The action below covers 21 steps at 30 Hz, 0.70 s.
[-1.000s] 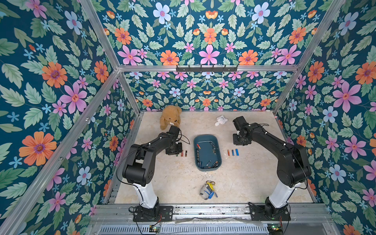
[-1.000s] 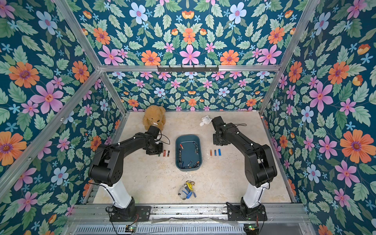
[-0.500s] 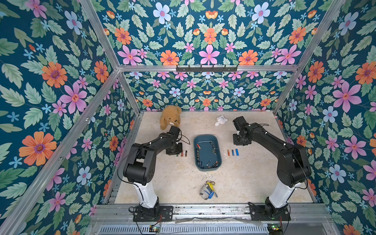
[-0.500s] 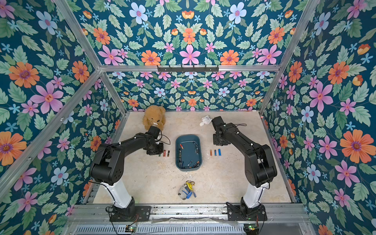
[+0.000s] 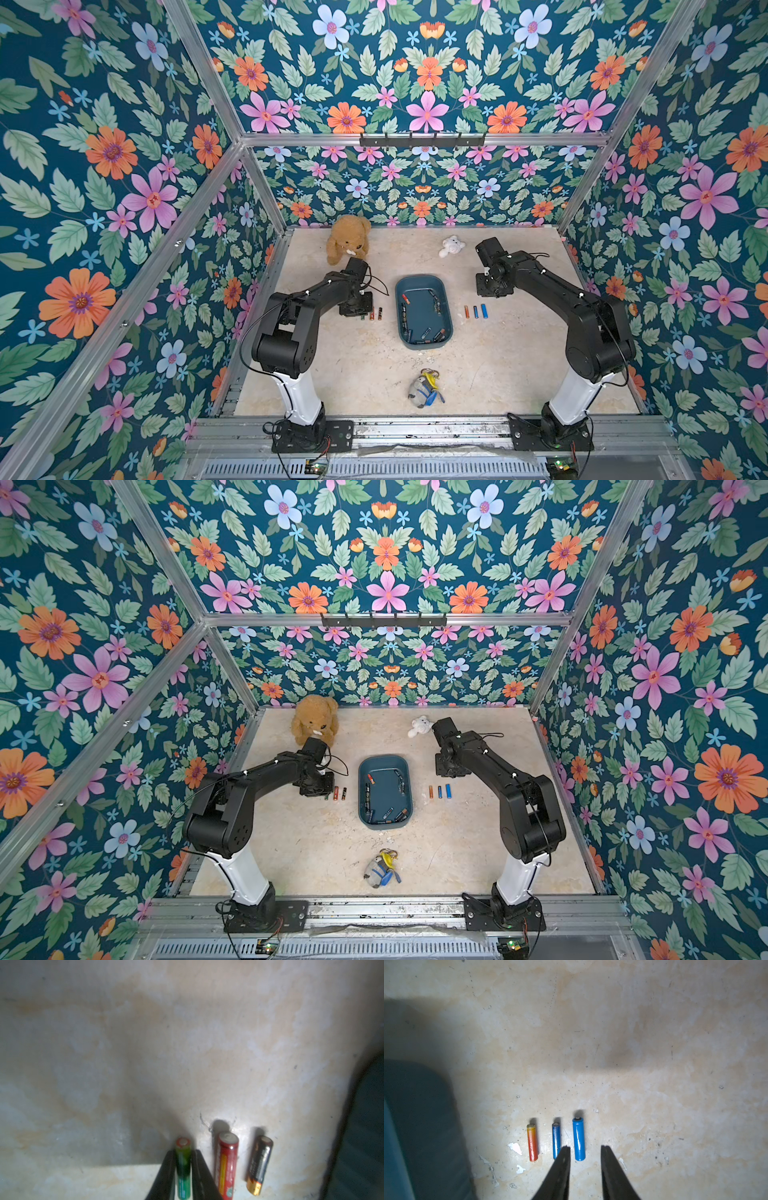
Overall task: Take the batteries out of the storage box
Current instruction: Place the battery at the center of the board.
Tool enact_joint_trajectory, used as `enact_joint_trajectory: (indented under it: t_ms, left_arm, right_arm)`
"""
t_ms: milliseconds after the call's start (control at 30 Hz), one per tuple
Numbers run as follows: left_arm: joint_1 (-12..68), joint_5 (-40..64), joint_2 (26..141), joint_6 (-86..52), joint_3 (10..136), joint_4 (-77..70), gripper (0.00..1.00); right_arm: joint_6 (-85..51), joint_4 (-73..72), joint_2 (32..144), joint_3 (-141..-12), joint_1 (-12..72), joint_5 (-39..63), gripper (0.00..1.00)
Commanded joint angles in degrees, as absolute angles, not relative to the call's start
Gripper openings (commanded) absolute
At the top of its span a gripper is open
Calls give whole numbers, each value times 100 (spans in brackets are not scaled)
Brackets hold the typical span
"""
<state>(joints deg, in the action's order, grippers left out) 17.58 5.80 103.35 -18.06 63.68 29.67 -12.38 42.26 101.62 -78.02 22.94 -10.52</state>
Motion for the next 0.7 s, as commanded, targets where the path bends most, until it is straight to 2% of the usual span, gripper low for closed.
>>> enact_joint_trajectory:
  t_ms: [0,400,667]
  left_arm:
    - [1753,547,10301,-1776,6415,3062,22]
    - [1749,490,10146,-1750,6756,3358,27]
    - [1757,395,9939,-1729,6970,3629,29]
  right_arm:
    - [-1282,4279,10125,-7831,2294,-1125,31]
    - [-1366,4440,10115,-8062,2376,-1184,31]
    - [-1772,4818,10424,-9078,3040,-1239,32]
